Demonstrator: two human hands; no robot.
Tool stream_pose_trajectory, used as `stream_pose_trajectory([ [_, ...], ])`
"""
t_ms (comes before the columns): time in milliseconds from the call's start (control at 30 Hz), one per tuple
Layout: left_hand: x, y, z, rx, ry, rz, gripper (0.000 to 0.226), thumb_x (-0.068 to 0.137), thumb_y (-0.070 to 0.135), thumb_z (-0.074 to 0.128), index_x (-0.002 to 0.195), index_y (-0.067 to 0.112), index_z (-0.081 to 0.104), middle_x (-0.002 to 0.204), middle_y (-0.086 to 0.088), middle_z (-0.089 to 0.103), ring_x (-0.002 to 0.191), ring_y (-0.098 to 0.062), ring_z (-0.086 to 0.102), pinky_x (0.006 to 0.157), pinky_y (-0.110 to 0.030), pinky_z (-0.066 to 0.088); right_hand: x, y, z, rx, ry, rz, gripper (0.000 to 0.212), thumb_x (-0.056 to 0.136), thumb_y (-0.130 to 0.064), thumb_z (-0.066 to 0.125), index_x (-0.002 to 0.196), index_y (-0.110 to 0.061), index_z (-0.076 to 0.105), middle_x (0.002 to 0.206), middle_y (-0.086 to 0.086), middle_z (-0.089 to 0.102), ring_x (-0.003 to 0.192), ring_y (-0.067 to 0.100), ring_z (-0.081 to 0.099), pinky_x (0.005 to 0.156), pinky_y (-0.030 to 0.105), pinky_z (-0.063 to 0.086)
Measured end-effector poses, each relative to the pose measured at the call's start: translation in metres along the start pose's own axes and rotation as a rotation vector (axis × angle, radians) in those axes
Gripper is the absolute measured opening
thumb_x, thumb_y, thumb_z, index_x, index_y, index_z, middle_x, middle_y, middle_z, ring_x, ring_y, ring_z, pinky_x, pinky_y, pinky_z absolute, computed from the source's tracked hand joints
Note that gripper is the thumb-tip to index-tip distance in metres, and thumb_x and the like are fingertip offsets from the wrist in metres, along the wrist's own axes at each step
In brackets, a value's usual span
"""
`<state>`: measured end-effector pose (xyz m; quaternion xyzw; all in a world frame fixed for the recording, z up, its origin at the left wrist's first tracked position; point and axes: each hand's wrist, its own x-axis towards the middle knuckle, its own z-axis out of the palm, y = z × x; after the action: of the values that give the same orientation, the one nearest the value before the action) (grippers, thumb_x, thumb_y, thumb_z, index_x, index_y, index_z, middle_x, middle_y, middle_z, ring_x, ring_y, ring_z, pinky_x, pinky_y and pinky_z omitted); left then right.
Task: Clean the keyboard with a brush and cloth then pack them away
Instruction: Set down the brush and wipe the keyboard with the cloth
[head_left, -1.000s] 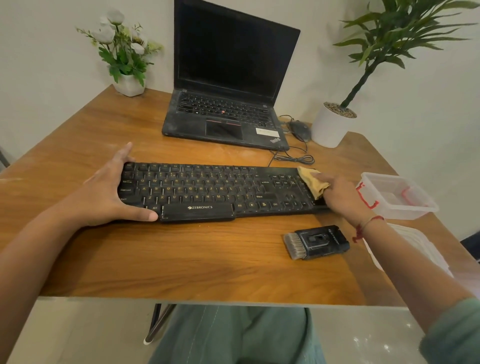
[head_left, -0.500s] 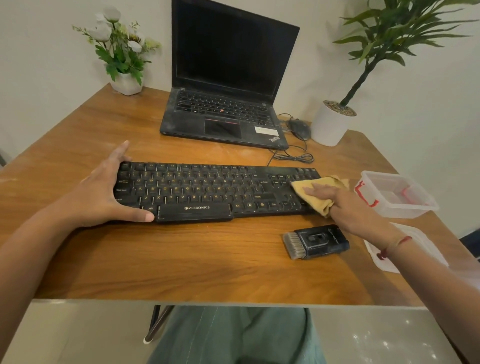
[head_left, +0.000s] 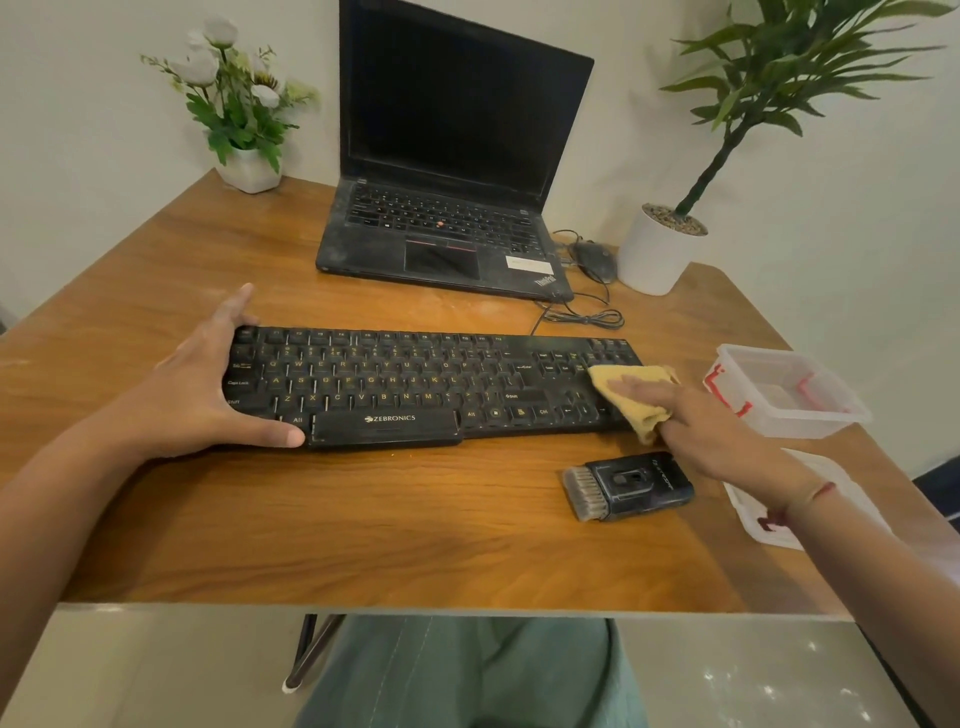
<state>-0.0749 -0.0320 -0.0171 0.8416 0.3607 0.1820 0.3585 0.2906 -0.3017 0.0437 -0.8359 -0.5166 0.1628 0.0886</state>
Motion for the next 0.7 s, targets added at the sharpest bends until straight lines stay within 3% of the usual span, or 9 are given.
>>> stream_pose_trajectory([
  [67, 0.0, 0.0, 0.0, 0.007, 0.003, -0.007, 0.157, 0.018, 0.084, 0.074, 0.148, 0.043, -0.004, 0.147, 0.003, 0.032, 0.131, -0.022, 0.037, 0.11, -0.053, 0.031, -0.002, -0.014, 0.003, -0.013, -0.124, -0.112, 0.072, 0.091, 0.007, 0.035, 0.134, -0.051, 0.029, 0.147, -0.022, 0.022, 0.138, 0.006, 0.019, 0.116, 0.035, 0.02],
  [133, 0.001, 0.0, 0.0, 0.004, 0.005, -0.007, 0.156, 0.019, 0.084, 0.074, 0.147, 0.043, -0.003, 0.147, 0.003, 0.033, 0.132, -0.022, 0.037, 0.11, -0.054, 0.031, 0.005, -0.014, -0.001, -0.051, -0.113, -0.096, 0.071, 0.092, 0.006, 0.036, 0.135, -0.05, 0.032, 0.146, -0.024, 0.022, 0.141, 0.01, 0.017, 0.115, 0.035, 0.016],
  [233, 0.002, -0.001, 0.0, 0.006, 0.005, -0.008, 0.154, 0.019, 0.085, 0.074, 0.147, 0.044, -0.002, 0.145, 0.002, 0.034, 0.132, -0.024, 0.038, 0.109, -0.056, 0.032, 0.02, -0.009, -0.008, -0.087, 0.05, 0.039, 0.063, 0.093, 0.002, 0.038, 0.141, -0.039, 0.037, 0.154, -0.008, 0.027, 0.14, 0.022, 0.027, 0.111, 0.032, 0.024],
  [333, 0.001, 0.0, 0.001, 0.02, 0.01, -0.008, 0.156, 0.019, 0.086, 0.072, 0.148, 0.042, -0.004, 0.146, 0.002, 0.033, 0.132, -0.024, 0.037, 0.109, -0.056, 0.032, 0.019, -0.025, 0.001, -0.109, -0.05, -0.127, 0.066, 0.092, 0.004, 0.036, 0.138, -0.043, 0.039, 0.155, -0.015, 0.02, 0.142, 0.016, 0.021, 0.116, 0.038, 0.018],
  [433, 0.001, 0.001, 0.001, -0.005, 0.006, -0.014, 0.159, 0.018, 0.086, 0.073, 0.147, 0.042, -0.007, 0.147, 0.004, 0.031, 0.133, -0.023, 0.036, 0.11, -0.056, 0.03, 0.009, -0.04, 0.006, -0.107, -0.187, -0.294, 0.074, 0.089, 0.01, 0.036, 0.138, -0.044, 0.038, 0.148, -0.027, 0.014, 0.137, -0.002, 0.008, 0.116, 0.029, 0.004],
  [533, 0.0, 0.002, 0.001, -0.012, 0.006, -0.01, 0.159, 0.017, 0.086, 0.073, 0.147, 0.042, -0.009, 0.148, 0.003, 0.03, 0.134, -0.023, 0.035, 0.11, -0.055, 0.029, 0.013, -0.024, -0.004, -0.158, -0.105, -0.343, 0.067, 0.09, 0.005, 0.048, 0.131, -0.047, 0.035, 0.137, -0.029, 0.025, 0.133, -0.003, 0.018, 0.113, 0.024, 0.016],
  [633, 0.0, 0.001, 0.001, 0.004, 0.005, -0.019, 0.158, 0.017, 0.087, 0.071, 0.148, 0.042, -0.007, 0.15, 0.002, 0.03, 0.134, -0.023, 0.035, 0.111, -0.053, 0.029, 0.019, -0.008, -0.015, -0.062, 0.011, -0.277, 0.06, 0.084, 0.002, 0.063, 0.119, -0.045, 0.05, 0.134, -0.015, 0.045, 0.132, 0.007, 0.038, 0.11, 0.025, 0.03],
  [700, 0.0, 0.001, 0.001, 0.017, -0.001, -0.018, 0.155, 0.018, 0.087, 0.072, 0.147, 0.045, -0.004, 0.15, 0.0, 0.03, 0.135, -0.025, 0.035, 0.11, -0.054, 0.03, 0.021, -0.016, -0.016, 0.062, 0.051, -0.24, 0.048, 0.08, -0.003, 0.069, 0.106, -0.043, 0.06, 0.128, -0.005, 0.059, 0.122, 0.003, 0.046, 0.104, 0.018, 0.032],
])
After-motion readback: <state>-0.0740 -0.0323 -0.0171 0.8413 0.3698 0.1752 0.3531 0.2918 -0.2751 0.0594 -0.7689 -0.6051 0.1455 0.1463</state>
